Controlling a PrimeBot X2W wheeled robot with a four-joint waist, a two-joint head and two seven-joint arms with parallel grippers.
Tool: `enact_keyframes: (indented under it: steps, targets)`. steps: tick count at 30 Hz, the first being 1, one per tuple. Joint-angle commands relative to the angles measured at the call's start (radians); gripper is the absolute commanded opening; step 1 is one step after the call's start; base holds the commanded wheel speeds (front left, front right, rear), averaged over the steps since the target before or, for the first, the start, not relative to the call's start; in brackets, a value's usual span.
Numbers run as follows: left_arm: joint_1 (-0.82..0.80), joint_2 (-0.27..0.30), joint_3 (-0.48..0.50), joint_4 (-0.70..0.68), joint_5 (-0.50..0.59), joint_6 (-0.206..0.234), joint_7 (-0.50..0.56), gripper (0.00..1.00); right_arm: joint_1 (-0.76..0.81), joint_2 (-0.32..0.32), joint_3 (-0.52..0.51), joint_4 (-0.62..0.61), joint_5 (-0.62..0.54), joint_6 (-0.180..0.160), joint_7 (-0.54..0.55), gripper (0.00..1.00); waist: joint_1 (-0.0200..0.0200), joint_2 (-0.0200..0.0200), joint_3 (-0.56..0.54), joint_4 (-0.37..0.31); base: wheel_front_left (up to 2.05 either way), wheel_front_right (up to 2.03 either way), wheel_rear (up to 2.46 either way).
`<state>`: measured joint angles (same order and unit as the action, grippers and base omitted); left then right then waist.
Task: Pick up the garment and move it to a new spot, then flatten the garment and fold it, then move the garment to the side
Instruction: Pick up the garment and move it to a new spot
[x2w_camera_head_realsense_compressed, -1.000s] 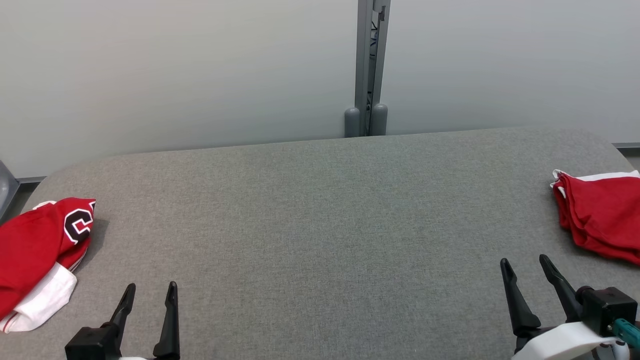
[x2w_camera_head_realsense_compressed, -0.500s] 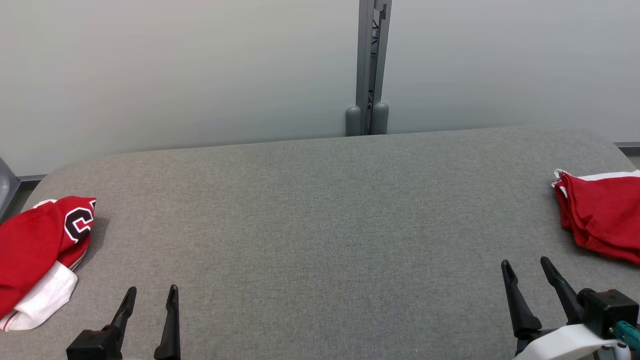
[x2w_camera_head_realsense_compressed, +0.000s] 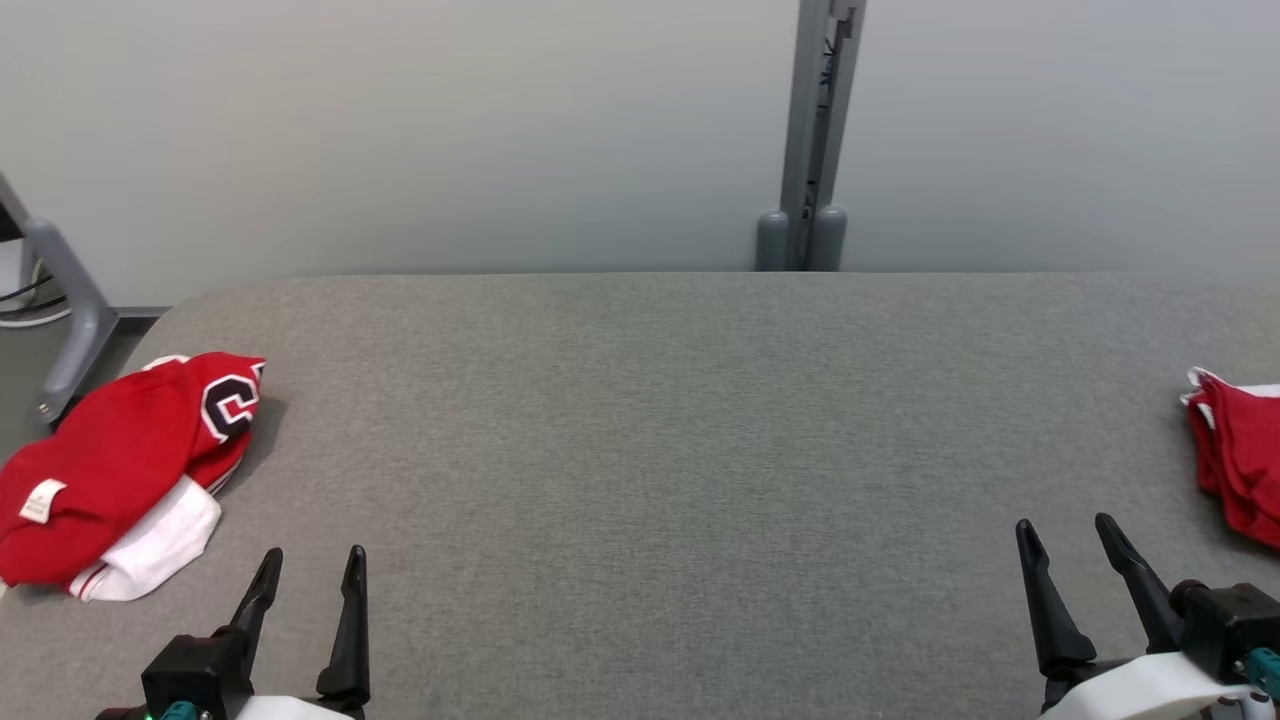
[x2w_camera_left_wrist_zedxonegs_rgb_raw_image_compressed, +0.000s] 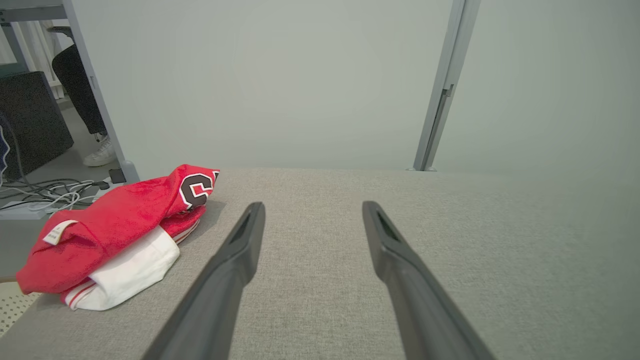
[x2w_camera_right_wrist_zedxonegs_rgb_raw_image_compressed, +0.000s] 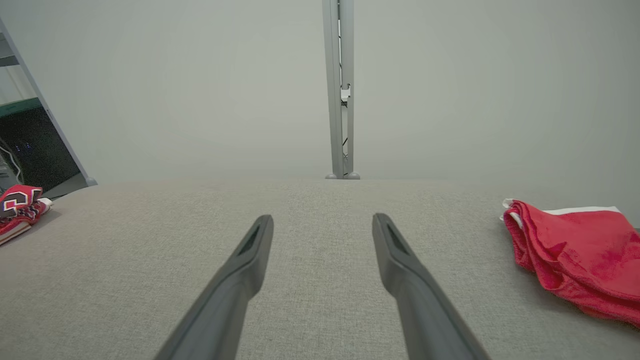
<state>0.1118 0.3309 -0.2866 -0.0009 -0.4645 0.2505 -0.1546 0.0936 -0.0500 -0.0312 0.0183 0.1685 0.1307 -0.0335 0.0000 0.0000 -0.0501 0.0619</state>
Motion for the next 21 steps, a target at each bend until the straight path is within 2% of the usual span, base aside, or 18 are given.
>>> enact_keyframes:
  steps: [1, 7, 12, 21]
  targets:
    - [-0.019, 0.003, 0.002, 0.003, 0.0, -0.002, -0.004, 1.0, 0.01, -0.003, -0.005, -0.004, 0.001, 0.0, 0.004, 1.0, 0.0, 0.0, 0.001, 0.039, 0.0, 0.0, 0.0]
    - [-0.042, 0.003, 0.009, 0.012, -0.003, 0.002, -0.012, 1.0, 0.013, -0.003, 0.006, -0.022, 0.01, 0.0, 0.004, 1.0, 0.0, 0.0, 0.003, 0.164, 0.0, 0.0, 0.0]
    - [-0.047, 0.009, 0.019, 0.014, -0.006, 0.008, -0.021, 1.0, -0.001, -0.003, 0.028, -0.021, 0.022, 0.0, -0.002, 1.0, 0.0, 0.0, 0.0, 0.243, 0.0, 0.0, 0.0]
    - [-0.044, 0.019, 0.033, 0.005, -0.012, 0.016, -0.029, 1.0, -0.017, -0.003, 0.056, -0.016, 0.034, 0.0, -0.011, 1.0, 0.0, 0.0, -0.007, 0.298, 0.0, 0.0, 0.0]
